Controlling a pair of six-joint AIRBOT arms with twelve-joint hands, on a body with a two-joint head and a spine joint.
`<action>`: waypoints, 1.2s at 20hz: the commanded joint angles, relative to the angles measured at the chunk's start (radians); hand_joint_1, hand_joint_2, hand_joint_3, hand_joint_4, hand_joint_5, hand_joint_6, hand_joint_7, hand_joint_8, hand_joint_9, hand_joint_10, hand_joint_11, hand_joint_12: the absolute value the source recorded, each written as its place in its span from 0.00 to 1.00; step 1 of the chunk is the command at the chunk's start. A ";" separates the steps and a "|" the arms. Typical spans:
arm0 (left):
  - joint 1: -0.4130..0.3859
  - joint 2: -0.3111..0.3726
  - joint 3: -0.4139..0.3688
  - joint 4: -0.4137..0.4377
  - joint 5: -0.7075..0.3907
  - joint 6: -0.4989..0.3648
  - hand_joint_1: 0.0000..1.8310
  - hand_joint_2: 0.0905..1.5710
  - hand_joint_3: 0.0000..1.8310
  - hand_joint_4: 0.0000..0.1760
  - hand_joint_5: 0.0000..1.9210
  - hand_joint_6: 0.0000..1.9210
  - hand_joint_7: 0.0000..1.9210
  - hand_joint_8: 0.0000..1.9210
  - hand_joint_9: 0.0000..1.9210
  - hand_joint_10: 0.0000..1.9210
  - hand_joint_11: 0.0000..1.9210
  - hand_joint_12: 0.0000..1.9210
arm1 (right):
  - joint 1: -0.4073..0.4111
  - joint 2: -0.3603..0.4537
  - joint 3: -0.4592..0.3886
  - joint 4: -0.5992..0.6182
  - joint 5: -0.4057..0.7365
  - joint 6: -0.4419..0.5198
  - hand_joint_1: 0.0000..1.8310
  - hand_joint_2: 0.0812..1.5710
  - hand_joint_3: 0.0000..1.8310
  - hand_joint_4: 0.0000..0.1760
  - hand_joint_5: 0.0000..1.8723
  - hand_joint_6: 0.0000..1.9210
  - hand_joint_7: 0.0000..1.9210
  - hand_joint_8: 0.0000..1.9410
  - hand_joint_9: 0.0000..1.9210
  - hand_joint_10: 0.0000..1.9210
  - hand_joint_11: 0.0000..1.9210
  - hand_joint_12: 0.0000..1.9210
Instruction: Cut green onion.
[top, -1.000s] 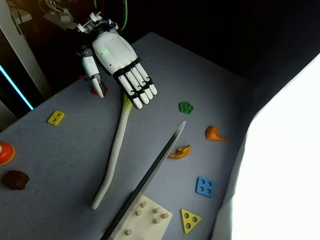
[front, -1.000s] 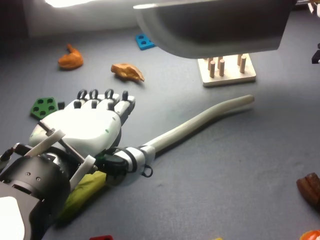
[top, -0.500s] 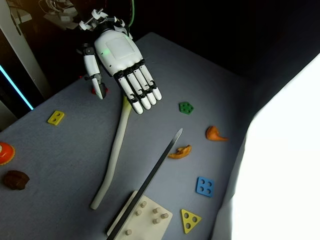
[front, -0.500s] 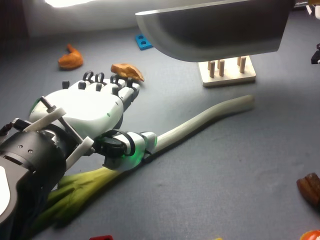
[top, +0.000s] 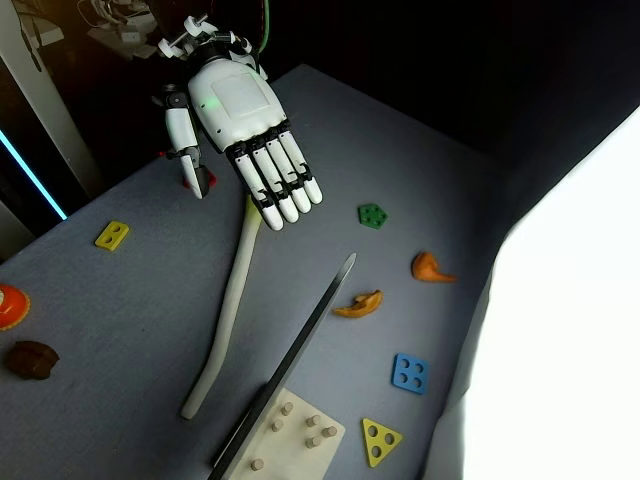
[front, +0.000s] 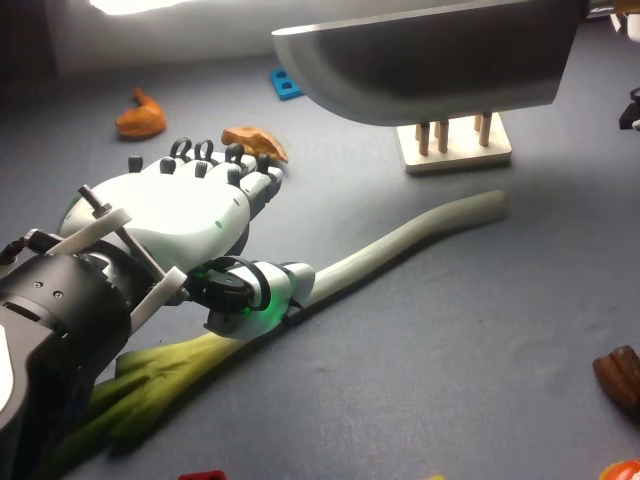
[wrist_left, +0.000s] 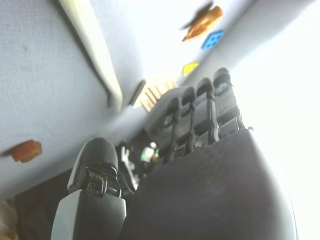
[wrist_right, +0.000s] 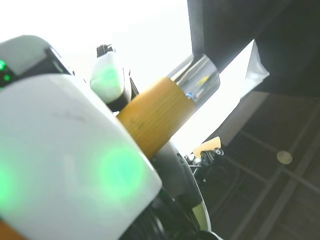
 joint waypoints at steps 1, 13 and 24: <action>-0.018 0.004 0.009 0.083 0.021 0.001 0.07 0.85 0.00 0.01 0.04 0.01 0.00 0.00 0.00 0.00 0.00 0.00 | 0.009 0.003 0.022 0.055 0.120 0.019 0.88 0.44 0.44 1.00 0.76 1.00 0.79 1.00 0.82 1.00 0.87 1.00; -0.021 -0.005 0.012 0.080 0.014 0.001 0.03 0.86 0.00 0.00 0.02 0.00 0.02 0.01 0.00 0.00 0.00 0.00 | 0.007 -0.017 0.047 0.053 0.105 0.038 0.87 0.47 0.41 1.00 0.76 1.00 0.80 1.00 0.82 1.00 0.87 1.00; -0.042 -0.011 0.016 0.067 -0.002 -0.012 0.11 0.85 0.00 0.00 0.04 0.01 0.05 0.00 0.02 0.00 0.00 0.13 | -0.009 -0.058 0.099 0.060 0.105 0.039 0.85 0.47 0.46 1.00 0.77 1.00 0.80 1.00 0.82 1.00 0.87 1.00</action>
